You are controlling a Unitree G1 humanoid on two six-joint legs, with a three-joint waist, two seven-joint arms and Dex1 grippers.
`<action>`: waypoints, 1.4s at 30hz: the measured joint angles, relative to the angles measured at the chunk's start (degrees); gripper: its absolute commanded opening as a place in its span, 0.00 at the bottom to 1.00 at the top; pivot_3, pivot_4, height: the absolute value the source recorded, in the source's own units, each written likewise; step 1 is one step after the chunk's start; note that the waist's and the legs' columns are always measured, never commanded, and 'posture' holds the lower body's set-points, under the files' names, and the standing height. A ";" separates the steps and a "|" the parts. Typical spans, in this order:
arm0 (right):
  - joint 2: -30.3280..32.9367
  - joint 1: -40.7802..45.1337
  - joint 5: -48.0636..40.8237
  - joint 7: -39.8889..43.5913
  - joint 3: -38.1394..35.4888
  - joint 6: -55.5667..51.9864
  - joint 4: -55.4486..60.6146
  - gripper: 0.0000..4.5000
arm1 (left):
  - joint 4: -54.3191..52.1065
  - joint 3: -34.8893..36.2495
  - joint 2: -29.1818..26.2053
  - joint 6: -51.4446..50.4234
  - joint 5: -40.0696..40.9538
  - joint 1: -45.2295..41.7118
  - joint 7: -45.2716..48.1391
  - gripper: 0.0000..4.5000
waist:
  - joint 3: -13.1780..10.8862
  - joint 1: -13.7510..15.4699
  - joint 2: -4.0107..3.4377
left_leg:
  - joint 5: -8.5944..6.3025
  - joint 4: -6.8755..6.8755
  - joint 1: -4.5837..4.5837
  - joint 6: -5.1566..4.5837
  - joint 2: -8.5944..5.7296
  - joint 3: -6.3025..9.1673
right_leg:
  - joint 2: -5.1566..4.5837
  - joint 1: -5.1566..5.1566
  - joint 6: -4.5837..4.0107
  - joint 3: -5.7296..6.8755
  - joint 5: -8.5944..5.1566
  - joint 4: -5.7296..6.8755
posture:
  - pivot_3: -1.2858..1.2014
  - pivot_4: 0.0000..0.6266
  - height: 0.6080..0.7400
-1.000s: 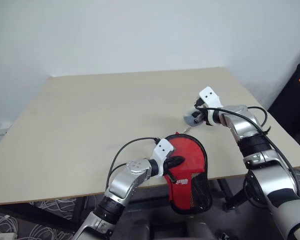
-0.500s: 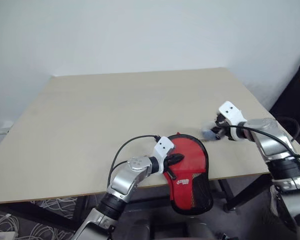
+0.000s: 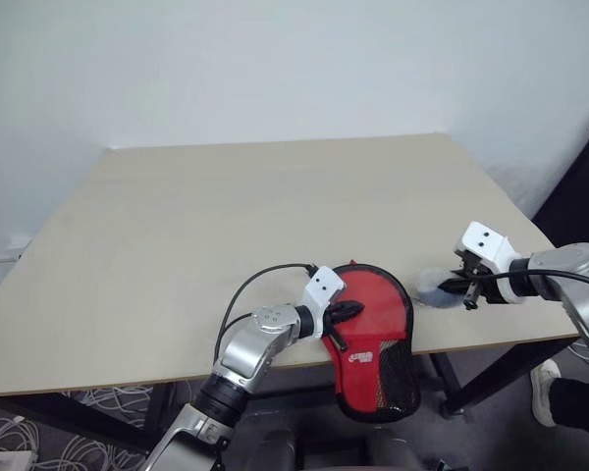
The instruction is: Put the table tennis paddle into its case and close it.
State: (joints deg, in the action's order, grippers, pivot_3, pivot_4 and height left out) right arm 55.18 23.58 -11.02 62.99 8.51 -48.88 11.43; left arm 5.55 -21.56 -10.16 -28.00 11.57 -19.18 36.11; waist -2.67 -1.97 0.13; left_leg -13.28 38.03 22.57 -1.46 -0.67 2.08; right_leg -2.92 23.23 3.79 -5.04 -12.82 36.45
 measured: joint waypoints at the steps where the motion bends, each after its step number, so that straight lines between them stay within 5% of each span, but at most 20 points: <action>1: 1.12 -0.79 -0.98 1.21 -0.26 0.18 0.75 0.04 | 0.11 0.01 0.00 0.02 0.00 -0.05 0.16 0.00 | -0.01 0.06 0.01 | -0.01 0.00 -0.01 0.01 0.00 -0.01 | -0.01 0.04 0.00 0.00 0.00 -0.02 | 0.52 0.00 1.00; 25: 14.53 -18.31 -19.28 13.00 -6.62 0.45 21.65 0.04 | 0.67 -0.20 -0.05 0.27 -0.21 -0.73 1.45 0.00 | -0.05 0.87 0.11 | -0.33 -0.07 0.06 0.01 0.11 0.00 | -0.02 -0.11 0.02 0.15 0.01 -0.64 | 0.52 0.00 1.00; 42: 18.89 -31.79 -22.92 16.49 -12.32 5.32 28.86 0.04 | 1.44 -0.21 -0.07 0.27 -0.44 -1.31 1.93 0.00 | -0.14 0.90 0.36 | -0.40 0.01 0.01 0.10 0.18 -0.02 | -0.03 -0.18 0.02 0.20 0.01 -0.66 | 0.52 0.00 1.00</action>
State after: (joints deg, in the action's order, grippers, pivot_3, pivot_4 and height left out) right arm 74.07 -8.22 -33.94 79.48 -3.81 -43.55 40.29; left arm 7.00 -21.77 -10.23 -27.73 11.13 -20.49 38.04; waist -2.81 -1.07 0.49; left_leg -13.68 38.04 22.58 -1.36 -0.49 2.06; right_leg -2.95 23.05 3.80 -4.84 -12.81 35.79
